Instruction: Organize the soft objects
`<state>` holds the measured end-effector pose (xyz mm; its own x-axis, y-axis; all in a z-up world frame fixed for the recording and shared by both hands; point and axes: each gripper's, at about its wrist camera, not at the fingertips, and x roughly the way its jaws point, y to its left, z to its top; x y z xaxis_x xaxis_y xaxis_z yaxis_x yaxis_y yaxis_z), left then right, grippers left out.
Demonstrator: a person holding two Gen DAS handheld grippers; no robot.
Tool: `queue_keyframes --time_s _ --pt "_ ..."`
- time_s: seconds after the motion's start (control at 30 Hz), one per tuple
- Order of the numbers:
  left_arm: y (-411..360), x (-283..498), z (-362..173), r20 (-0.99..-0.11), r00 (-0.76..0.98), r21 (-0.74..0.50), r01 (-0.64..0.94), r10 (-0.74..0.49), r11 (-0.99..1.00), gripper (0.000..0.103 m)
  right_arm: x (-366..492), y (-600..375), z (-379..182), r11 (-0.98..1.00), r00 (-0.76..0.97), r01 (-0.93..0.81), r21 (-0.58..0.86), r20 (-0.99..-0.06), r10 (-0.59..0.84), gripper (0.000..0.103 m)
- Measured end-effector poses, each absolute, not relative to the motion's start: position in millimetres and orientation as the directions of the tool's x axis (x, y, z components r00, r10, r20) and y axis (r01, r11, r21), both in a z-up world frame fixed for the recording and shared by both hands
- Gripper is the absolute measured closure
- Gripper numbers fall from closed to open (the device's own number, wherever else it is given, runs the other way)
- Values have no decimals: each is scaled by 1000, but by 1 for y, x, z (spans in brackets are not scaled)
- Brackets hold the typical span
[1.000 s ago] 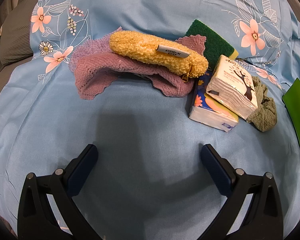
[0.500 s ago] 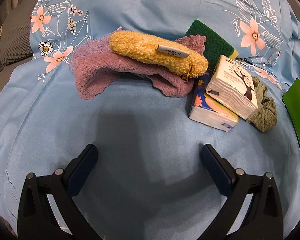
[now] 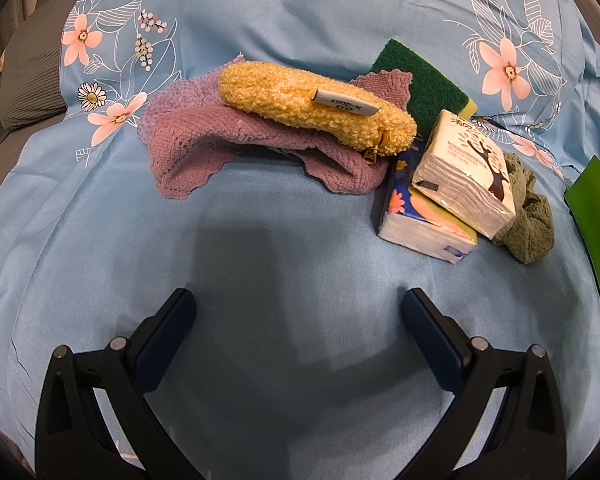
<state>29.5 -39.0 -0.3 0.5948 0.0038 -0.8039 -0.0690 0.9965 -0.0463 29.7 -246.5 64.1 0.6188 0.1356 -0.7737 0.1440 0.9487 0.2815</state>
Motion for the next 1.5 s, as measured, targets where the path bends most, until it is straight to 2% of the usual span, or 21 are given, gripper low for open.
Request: queue_keyframes --time_s 0.2,0.27,0.33,0.57,0.7,0.8,0.83,1.03,1.17,1.27,1.37,1.43,1.5 --pt "-39 29 0 -803 596 -43 -69 7 997 1 49 -228 65 907 616 66 416 -732 291 18" --pt "-39 29 0 -803 597 -45 -69 6 997 1 61 -219 62 895 597 43 444 -730 333 27" --pt "-39 29 0 -803 597 -46 -70 5 996 1 73 -211 56 885 567 46 464 -742 359 30" --pt "-16 14 14 -842 539 -100 -86 -38 991 1 121 -185 33 875 466 82 477 -795 389 30" --pt "9 7 31 -825 565 -117 -133 -22 984 1 130 -167 26 917 456 74 392 -831 319 30" --pt "20 4 38 -804 594 -131 -144 -20 981 2 130 -161 23 925 464 60 376 -831 308 49" --pt "21 4 39 -801 598 -135 -146 -21 980 2 127 -162 25 926 471 67 371 -830 298 51" --pt "21 0 45 -801 589 -213 -107 -111 971 2 79 -175 53 913 502 37 407 -797 335 51" --pt "17 -6 56 -771 627 -203 -73 -113 976 2 41 -180 53 917 460 42 396 -823 334 51" --pt "18 -10 60 -756 634 -242 -40 -163 969 3 25 -183 40 916 394 55 398 -851 347 51" --pt "18 -14 63 -738 640 -291 -15 -215 957 4 21 -185 30 928 380 58 368 -868 321 44" --pt "17 -15 64 -729 638 -322 0 -248 947 6 19 -190 28 928 389 73 365 -867 310 33" --pt "16 -16 64 -715 627 -373 30 -308 927 10 17 -200 34 914 411 82 397 -849 332 32"
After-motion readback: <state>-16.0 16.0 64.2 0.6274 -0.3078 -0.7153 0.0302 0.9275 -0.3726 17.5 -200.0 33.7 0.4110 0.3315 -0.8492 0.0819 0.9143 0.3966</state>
